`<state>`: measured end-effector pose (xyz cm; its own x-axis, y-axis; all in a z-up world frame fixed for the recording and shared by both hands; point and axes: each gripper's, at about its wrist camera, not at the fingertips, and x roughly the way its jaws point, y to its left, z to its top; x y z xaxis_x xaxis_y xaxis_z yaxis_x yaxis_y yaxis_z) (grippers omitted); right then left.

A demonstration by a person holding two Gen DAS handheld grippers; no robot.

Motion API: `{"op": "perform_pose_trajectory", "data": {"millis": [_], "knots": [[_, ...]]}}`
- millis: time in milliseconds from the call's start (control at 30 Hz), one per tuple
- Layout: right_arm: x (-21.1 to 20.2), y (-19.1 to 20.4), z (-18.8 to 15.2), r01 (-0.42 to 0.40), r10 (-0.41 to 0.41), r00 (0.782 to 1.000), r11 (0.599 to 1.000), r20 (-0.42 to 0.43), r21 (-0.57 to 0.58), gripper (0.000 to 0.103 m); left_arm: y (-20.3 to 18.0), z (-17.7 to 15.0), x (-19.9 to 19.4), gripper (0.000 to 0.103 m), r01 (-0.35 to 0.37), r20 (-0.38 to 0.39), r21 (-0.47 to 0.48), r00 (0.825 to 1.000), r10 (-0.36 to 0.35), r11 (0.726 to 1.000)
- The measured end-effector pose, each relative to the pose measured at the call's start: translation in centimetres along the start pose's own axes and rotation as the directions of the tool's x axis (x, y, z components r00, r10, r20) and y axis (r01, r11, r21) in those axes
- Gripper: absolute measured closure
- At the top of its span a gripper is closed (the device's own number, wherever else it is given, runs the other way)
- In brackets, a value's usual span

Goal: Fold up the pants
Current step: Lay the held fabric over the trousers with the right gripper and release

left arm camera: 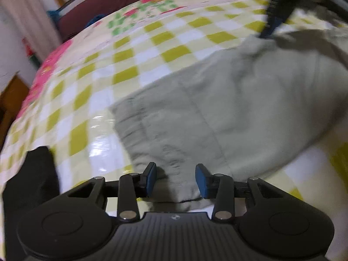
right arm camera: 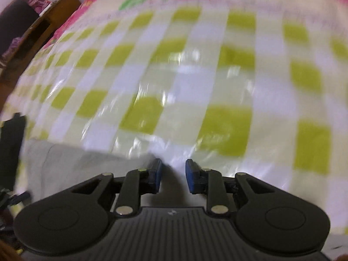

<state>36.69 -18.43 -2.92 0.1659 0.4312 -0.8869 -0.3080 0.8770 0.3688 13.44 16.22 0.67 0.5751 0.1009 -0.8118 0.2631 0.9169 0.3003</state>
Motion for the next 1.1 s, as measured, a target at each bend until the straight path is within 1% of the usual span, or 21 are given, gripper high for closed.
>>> {"op": "perform_pose_trajectory", "data": {"millis": [67,133,167,233,300,367,433,500,567,600,633,667,733,800,833,867,900,933,1000,1033,1100], "knots": [[-0.6,0.1,-0.6,-0.082,0.081,0.996,0.996,-0.046,-0.029,0.077,-0.1,1.3,-0.5,0.049,-0.063,0.004,-0.039,0.998,0.064,0.997],[-1.3,0.1,-1.3,-0.185,0.182,0.978,0.982,-0.101,-0.024,0.077,-0.7,2.9,-0.8,0.049,-0.103,0.032,-0.06,0.994,0.105,0.993],[-1.7,0.1,-1.6,-0.234,0.229,0.966,0.972,-0.12,-0.026,0.077,-1.2,3.8,-0.7,0.049,-0.103,0.049,-0.059,0.993,0.106,0.993],[-1.9,0.5,-1.9,-0.293,0.284,0.947,0.955,-0.146,-0.041,0.077,-2.3,5.3,0.0,0.048,-0.079,0.073,-0.042,0.994,0.082,0.996],[-1.0,0.5,-1.8,-0.32,0.309,0.935,0.946,-0.172,-0.044,0.077,-3.7,6.6,1.0,0.048,-0.044,0.086,-0.008,0.995,0.044,0.999],[-0.5,0.4,-2.1,-0.312,0.296,0.937,0.948,-0.188,-0.061,0.077,-4.8,7.5,1.7,0.048,-0.026,0.098,0.035,0.995,0.022,0.999],[-0.4,0.2,-2.0,-0.292,0.276,0.946,0.954,-0.167,-0.075,0.077,-5.5,8.1,2.1,0.047,-0.019,0.109,0.062,0.994,0.012,0.998],[-1.4,-0.1,-1.5,-0.301,0.291,0.949,0.951,-0.125,-0.071,0.077,-5.6,8.3,2.5,0.047,-0.009,0.101,0.068,0.995,0.002,0.998],[-2.5,-0.8,-0.7,-0.292,0.288,0.956,0.954,-0.059,-0.069,0.076,-5.5,8.2,3.1,0.047,0.003,0.076,0.057,0.997,-0.007,0.998],[-3.0,-1.3,-0.1,-0.28,0.279,0.96,0.958,-0.025,-0.063,0.075,-5.5,8.2,3.3,0.047,0.006,0.068,0.05,0.998,-0.009,0.999],[-3.1,-1.7,0.6,-0.273,0.274,0.962,0.96,-0.005,-0.057,0.07,-5.4,8.2,3.5,0.047,0.008,0.065,0.043,0.998,-0.011,0.999],[-2.9,-2.1,1.1,-0.259,0.259,0.966,0.965,-0.002,-0.052,0.067,-5.5,8.2,3.4,0.047,0.006,0.07,0.038,0.997,-0.009,0.999],[-1.7,-2.6,1.8,-0.232,0.231,0.973,0.972,-0.024,-0.047,0.067,-5.7,8.7,3.3,0.047,0.014,0.093,0.029,0.996,-0.017,0.999],[-0.5,-2.4,1.5,-0.203,0.2,0.979,0.977,-0.044,-0.073,0.067,-6.2,8.9,3.8,0.045,0.029,0.086,0.029,0.996,-0.032,0.999],[0.3,-2.2,1.1,-0.136,0.13,0.99,0.985,-0.056,-0.106,0.073,-6.5,8.7,4.2,0.045,0.028,0.075,0.036,0.997,-0.031,0.999],[0.8,-2.0,0.6,-0.082,0.076,0.996,0.987,-0.049,-0.136,0.082,-7.0,8.5,4.7,0.045,0.021,0.058,0.051,0.998,-0.024,0.998],[0.8,-1.9,0.3,-0.052,0.048,0.998,0.986,-0.026,-0.157,0.085,-7.2,8.2,4.9,0.044,0.012,0.057,0.065,0.998,-0.015,0.998],[0.5,-1.9,0.2,-0.035,0.036,0.999,0.987,-0.003,-0.154,0.085,-7.4,8.0,4.9,0.043,0.002,0.066,0.08,0.998,-0.007,0.997],[-1.1,-2.3,-0.3,0.02,-0.012,0.997,0.995,0.076,-0.097,0.076,-7.6,8.1,4.7,0.043,-0.005,0.075,0.089,0.997,-0.001,0.996],[-2.3,-2.4,-0.9,0.044,-0.036,0.99,0.998,0.135,-0.051,0.076,-7.6,8.2,4.7,0.043,-0.004,0.078,0.083,0.997,-0.002,0.997],[-4.5,-2.7,-2.7,0.031,-0.036,0.977,0.999,0.212,0.024,0.076,-7.8,8.6,4.4,0.043,-0.002,0.088,0.076,0.996,-0.005,0.997]]}}
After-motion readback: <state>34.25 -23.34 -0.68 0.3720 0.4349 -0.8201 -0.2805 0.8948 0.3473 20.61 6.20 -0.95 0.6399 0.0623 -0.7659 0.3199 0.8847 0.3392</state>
